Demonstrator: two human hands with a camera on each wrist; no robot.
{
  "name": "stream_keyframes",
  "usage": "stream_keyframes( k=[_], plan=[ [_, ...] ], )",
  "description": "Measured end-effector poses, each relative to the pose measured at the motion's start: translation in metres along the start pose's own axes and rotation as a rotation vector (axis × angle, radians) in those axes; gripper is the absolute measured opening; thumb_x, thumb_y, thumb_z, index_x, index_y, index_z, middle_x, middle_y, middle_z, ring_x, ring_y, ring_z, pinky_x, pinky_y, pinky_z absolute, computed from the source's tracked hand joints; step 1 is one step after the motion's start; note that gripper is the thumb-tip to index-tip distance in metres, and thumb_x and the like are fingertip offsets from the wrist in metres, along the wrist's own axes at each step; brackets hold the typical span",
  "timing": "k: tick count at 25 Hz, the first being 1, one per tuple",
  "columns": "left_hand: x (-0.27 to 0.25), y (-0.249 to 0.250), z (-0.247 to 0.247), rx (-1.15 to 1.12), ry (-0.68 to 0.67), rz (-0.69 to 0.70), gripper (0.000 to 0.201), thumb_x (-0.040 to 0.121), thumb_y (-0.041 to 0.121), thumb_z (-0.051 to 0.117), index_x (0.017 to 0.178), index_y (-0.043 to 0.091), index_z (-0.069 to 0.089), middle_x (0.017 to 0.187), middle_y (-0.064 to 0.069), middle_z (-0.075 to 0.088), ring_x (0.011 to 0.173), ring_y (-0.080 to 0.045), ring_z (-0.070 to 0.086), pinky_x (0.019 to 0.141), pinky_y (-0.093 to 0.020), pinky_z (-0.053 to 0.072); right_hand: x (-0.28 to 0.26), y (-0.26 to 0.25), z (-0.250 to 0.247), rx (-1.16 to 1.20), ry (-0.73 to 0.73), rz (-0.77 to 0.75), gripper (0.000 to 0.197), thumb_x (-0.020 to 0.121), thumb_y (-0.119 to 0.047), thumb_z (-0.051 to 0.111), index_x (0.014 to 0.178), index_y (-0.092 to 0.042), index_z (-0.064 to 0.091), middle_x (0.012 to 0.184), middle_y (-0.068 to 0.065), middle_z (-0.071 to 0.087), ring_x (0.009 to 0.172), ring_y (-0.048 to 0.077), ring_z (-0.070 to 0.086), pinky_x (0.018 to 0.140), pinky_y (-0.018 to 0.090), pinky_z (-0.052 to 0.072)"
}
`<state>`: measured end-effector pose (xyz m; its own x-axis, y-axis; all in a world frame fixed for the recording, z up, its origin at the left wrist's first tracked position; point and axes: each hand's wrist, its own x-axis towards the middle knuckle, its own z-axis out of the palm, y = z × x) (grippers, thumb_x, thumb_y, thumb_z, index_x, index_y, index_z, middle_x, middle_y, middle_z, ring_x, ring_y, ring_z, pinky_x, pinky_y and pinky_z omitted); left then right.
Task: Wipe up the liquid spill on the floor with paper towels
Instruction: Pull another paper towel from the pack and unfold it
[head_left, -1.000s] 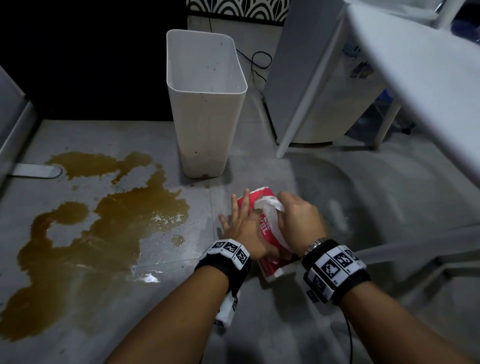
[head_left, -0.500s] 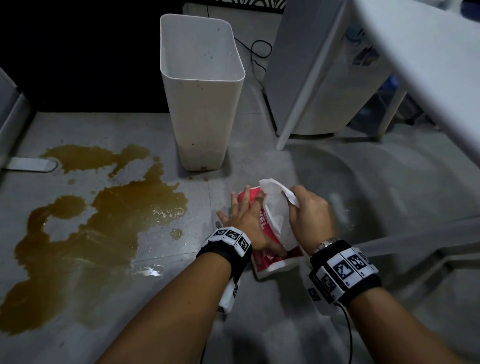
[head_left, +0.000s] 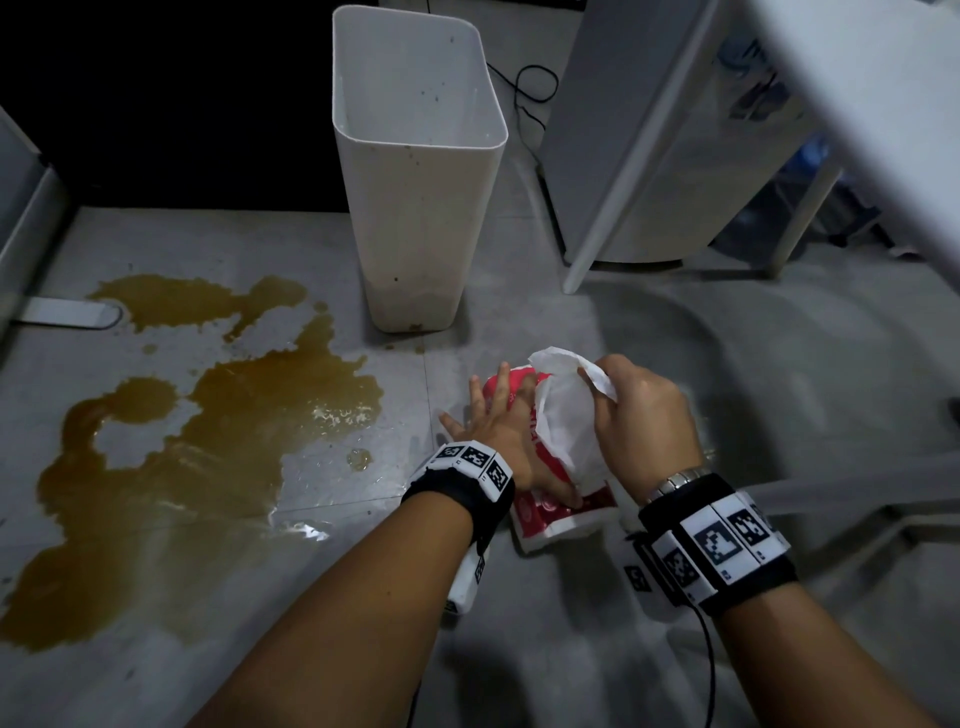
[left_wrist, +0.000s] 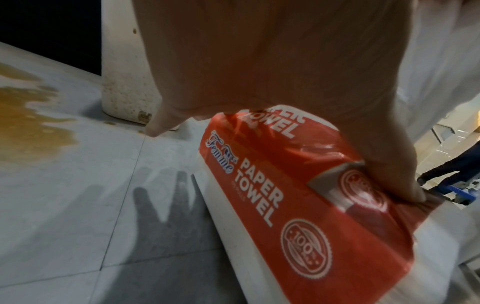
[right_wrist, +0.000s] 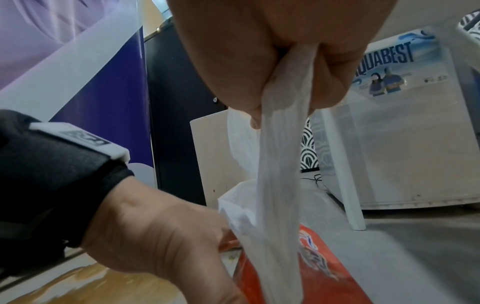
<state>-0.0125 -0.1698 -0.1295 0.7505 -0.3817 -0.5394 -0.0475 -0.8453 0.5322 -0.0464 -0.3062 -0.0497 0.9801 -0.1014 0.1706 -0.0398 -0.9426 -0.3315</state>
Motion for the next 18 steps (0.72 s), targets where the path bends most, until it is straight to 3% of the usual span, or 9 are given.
stream_keyframes(
  k=[4,8,12,14,16,18],
  plan=[
    [0.001,0.000,-0.001,0.009,-0.003,-0.001,0.157,0.029,0.068,0.086,0.144,0.049,-0.019,0.156,0.012,-0.033,0.142,-0.031,-0.035,0.105,-0.076,-0.009,-0.003,-0.002,-0.009,0.003,0.047,0.005,0.020,0.091,-0.010,0.062,0.075,-0.013,0.051,0.066,0.012,0.060,0.060,0.039,0.055,0.050,0.035,0.037],
    [0.001,-0.006,0.006,0.111,-0.029,0.009,0.159,0.030,0.074,0.083,0.146,0.045,-0.023,0.154,0.009,-0.039,0.140,-0.033,-0.038,0.105,-0.077,-0.007,0.004,-0.007,-0.032,0.023,0.136,-0.036,0.020,0.094,-0.012,0.062,0.077,-0.011,0.052,0.060,0.003,0.046,0.051,0.032,0.044,0.053,0.029,0.028],
    [-0.002,-0.004,0.006,0.081,0.010,0.042,0.159,0.031,0.076,0.082,0.144,0.045,-0.025,0.155,0.008,-0.037,0.141,-0.033,-0.036,0.107,-0.074,-0.010,0.018,-0.016,-0.068,0.040,0.170,-0.017,0.031,0.099,-0.029,0.056,0.073,-0.016,0.047,0.058,-0.001,0.042,0.053,0.024,0.038,0.053,0.031,0.025],
    [-0.009,-0.006,-0.003,0.008,0.031,0.050,0.162,0.032,0.072,0.085,0.146,0.040,-0.026,0.157,0.008,-0.033,0.143,-0.030,-0.033,0.110,-0.068,-0.011,0.021,-0.021,-0.085,0.122,0.184,0.004,0.034,0.100,-0.035,0.055,0.070,-0.019,0.049,0.057,-0.002,0.048,0.052,0.018,0.042,0.052,0.034,0.028],
    [-0.017,-0.015,-0.018,-0.133,0.042,0.022,0.156,0.042,0.061,0.089,0.151,0.034,-0.019,0.160,0.007,-0.024,0.147,-0.024,-0.024,0.114,-0.061,-0.009,0.026,-0.028,-0.096,0.352,0.186,0.036,0.037,0.099,-0.036,0.058,0.068,-0.016,0.054,0.057,-0.004,0.056,0.052,0.010,0.047,0.051,0.026,0.035],
    [-0.034,-0.024,-0.040,-0.370,0.111,0.019,0.122,0.063,0.047,0.084,0.156,0.024,0.009,0.164,0.000,0.007,0.151,-0.022,0.005,0.121,-0.051,0.009,0.034,-0.041,-0.101,0.681,0.134,0.090,0.035,0.097,-0.033,0.062,0.067,-0.016,0.058,0.060,-0.009,0.060,0.054,0.005,0.051,0.053,0.022,0.042]
  ],
)
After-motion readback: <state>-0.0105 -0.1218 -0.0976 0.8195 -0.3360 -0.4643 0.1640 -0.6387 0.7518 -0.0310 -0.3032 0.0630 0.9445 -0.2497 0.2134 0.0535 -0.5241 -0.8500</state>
